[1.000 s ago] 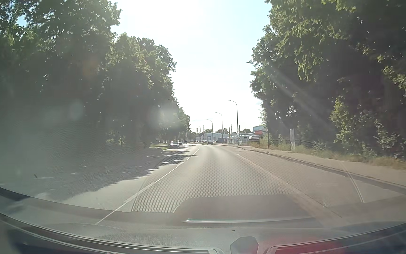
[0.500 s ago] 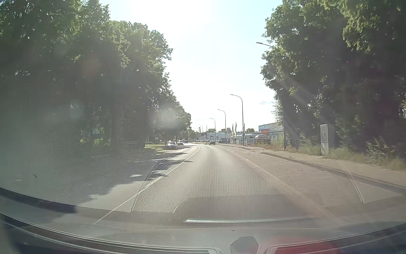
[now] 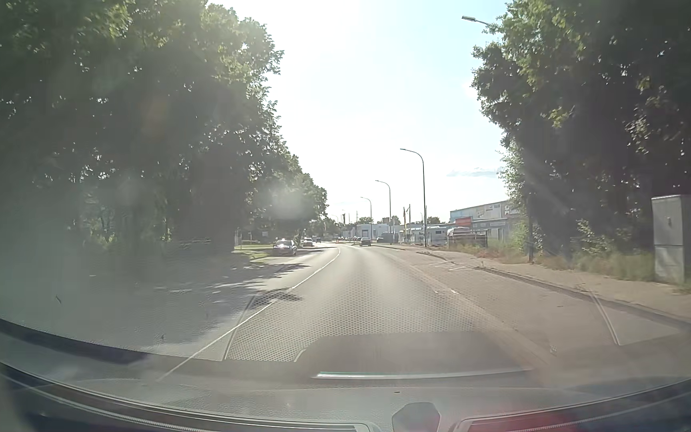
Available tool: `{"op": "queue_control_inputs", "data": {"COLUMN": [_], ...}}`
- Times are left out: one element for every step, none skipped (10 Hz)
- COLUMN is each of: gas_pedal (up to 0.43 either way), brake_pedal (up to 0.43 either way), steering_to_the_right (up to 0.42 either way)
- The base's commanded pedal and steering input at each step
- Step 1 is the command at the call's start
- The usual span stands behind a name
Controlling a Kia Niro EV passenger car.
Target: Follow the waypoints while adhering to traffic rules and regulations
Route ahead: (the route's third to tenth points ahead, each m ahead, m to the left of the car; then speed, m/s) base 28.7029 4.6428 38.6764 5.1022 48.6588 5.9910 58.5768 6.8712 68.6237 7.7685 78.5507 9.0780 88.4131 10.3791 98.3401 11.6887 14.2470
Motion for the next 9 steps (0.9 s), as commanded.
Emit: {"op": "queue_control_inputs", "data": {"gas_pedal": [0.220, 0.220, 0.209, 0.197, 0.169, 0.157, 0.138, 0.118, 0.118], "brake_pedal": [0.006, 0.006, 0.006, 0.006, 0.006, 0.006, 0.006, 0.006, 0.006], "steering_to_the_right": [-0.007, -0.007, -0.007, -0.007, -0.007, -0.007, -0.007, -0.007, -0.007]}}
